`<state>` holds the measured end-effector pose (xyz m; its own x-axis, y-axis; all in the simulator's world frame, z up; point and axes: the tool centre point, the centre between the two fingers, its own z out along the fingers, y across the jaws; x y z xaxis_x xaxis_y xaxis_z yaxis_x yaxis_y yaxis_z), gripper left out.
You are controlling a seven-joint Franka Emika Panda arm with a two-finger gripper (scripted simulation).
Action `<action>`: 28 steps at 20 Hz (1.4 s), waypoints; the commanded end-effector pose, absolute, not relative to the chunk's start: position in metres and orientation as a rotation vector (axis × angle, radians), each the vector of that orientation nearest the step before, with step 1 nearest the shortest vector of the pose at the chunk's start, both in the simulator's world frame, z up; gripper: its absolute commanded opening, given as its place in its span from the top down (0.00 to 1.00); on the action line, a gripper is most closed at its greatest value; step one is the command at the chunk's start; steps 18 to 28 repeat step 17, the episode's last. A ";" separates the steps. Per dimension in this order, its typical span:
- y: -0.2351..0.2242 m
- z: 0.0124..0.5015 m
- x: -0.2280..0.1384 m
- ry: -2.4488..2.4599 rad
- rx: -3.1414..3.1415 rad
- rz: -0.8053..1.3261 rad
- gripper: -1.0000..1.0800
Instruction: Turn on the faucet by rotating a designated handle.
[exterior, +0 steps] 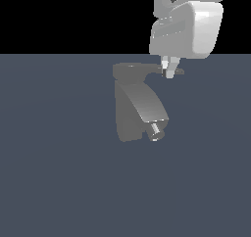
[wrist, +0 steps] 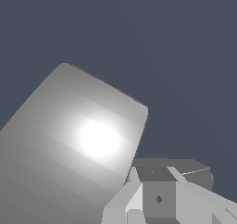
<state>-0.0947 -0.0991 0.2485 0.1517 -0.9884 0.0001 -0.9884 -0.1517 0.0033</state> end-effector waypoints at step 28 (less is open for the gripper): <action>-0.148 0.248 -0.046 -2.064 2.368 0.000 1.00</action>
